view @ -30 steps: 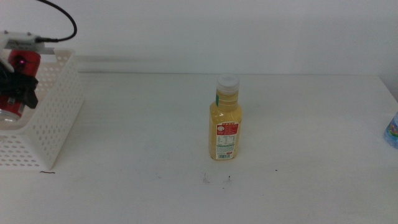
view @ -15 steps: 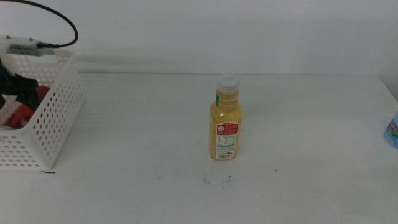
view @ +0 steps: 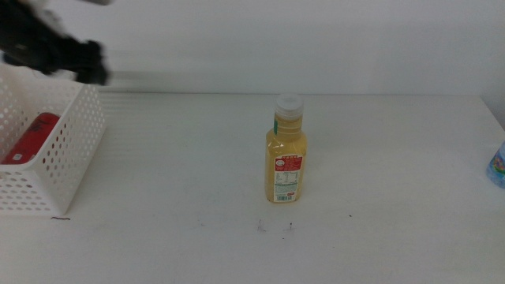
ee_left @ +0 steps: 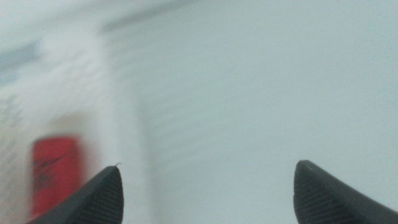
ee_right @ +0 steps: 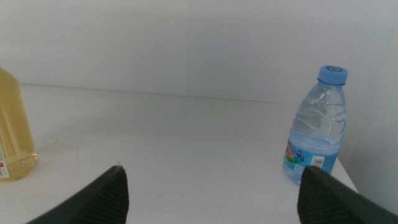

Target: Use arms to grab the bottles and put them into the dustbin to the left of the table.

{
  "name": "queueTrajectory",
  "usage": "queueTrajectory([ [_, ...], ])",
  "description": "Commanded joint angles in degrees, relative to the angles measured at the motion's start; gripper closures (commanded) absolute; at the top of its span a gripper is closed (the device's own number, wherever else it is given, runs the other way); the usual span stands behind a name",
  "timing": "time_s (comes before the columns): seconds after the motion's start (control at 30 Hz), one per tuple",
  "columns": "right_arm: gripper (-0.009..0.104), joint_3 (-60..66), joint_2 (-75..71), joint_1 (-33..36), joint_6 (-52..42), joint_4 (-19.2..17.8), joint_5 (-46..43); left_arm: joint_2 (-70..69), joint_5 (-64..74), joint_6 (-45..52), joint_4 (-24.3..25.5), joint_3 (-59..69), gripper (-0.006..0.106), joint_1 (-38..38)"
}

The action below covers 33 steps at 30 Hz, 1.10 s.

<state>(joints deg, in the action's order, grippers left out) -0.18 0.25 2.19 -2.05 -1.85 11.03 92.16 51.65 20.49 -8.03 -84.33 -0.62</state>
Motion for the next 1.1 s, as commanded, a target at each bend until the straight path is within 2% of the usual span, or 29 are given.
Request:
queueTrajectory([
  [0.0,0.002,0.2,-0.3,-0.5,-0.3,-0.3,-0.7,-8.2,-8.5,-3.6,-0.6,8.5,0.007,-5.4],
  [0.3,0.002,0.2,-0.3,-0.5,-0.3,-0.3,-0.7,-32.3,-41.1,-8.9,-3.7,41.5,0.007,-31.6],
  [0.5,0.002,0.2,-0.3,-0.5,-0.3,-0.3,-0.7,-41.0,-64.5,-8.9,-4.5,59.5,0.007,-42.6],
  [0.7,0.002,0.2,-0.3,-0.5,-0.3,-0.3,-0.7,-46.7,-66.1,-8.9,-4.5,67.5,0.007,-45.1],
  [1.07,0.002,0.2,-0.3,-0.5,-0.3,-0.3,-0.7,-48.5,-62.2,-8.4,-3.1,67.7,0.007,-45.1],
])
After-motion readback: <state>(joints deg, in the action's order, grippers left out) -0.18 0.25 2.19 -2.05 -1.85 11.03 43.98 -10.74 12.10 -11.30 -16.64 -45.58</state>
